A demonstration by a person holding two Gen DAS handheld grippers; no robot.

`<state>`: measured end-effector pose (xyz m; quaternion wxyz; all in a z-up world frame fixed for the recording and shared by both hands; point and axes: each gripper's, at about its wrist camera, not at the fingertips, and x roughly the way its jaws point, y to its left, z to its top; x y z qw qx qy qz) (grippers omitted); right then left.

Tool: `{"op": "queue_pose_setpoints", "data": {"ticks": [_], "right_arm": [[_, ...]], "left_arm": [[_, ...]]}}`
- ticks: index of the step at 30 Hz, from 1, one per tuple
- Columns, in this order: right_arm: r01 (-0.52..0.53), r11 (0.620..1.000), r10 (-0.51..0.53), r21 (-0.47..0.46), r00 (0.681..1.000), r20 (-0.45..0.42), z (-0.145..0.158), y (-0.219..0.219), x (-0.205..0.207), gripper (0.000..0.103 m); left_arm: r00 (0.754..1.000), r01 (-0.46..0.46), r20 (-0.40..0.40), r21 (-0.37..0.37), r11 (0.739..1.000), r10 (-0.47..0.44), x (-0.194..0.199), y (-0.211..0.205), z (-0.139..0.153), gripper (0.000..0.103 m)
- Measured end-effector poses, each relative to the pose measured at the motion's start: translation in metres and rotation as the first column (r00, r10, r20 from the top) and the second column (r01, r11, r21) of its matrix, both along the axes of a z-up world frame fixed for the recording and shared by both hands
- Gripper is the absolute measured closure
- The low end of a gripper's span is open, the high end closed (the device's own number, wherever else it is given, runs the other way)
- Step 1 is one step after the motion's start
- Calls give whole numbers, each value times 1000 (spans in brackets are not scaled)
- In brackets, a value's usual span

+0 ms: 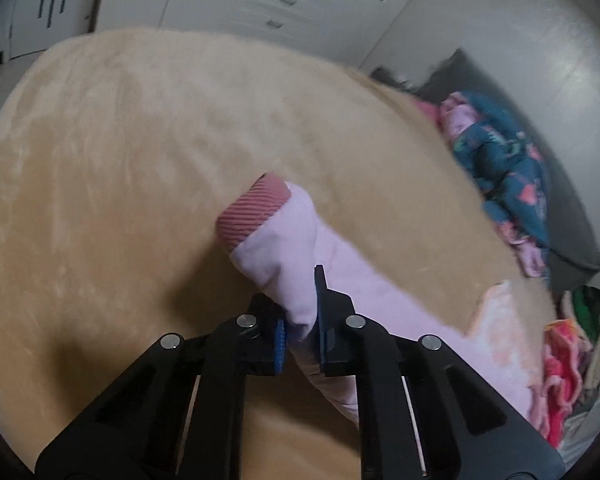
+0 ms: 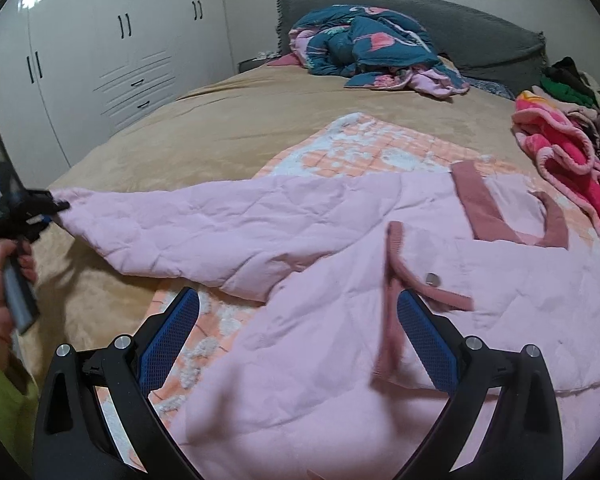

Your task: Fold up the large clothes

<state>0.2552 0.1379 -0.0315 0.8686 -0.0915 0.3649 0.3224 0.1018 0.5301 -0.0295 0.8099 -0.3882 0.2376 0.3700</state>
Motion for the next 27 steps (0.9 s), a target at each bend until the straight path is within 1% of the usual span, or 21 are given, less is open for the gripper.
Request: {"op": "queue_pose_setpoints", "data": {"ticks": [5, 10, 15, 19, 22, 27], "right_arm": [[27, 999, -27, 25, 1000, 7, 10, -20, -2, 4], [45, 997, -46, 61, 999, 19, 22, -43, -7, 4], [64, 994, -66, 90, 997, 25, 31, -61, -12, 4], [77, 990, -81, 119, 996, 34, 40, -79, -17, 4], [84, 988, -90, 126, 995, 41, 44, -90, -18, 4], [88, 987, -98, 135, 993, 65, 53, -105, -24, 4]], "left_arm": [[998, 57, 35, 92, 994, -60, -1, -24, 42, 99], [989, 112, 75, 153, 982, -124, 0, -48, 76, 99], [977, 150, 124, 198, 969, -176, -3, -69, 99, 99], [963, 185, 146, 245, 952, -225, -3, -90, 117, 99], [950, 212, 175, 251, 944, -260, -6, -102, 129, 99], [928, 245, 192, 330, 912, -319, -12, -130, 150, 99]]}}
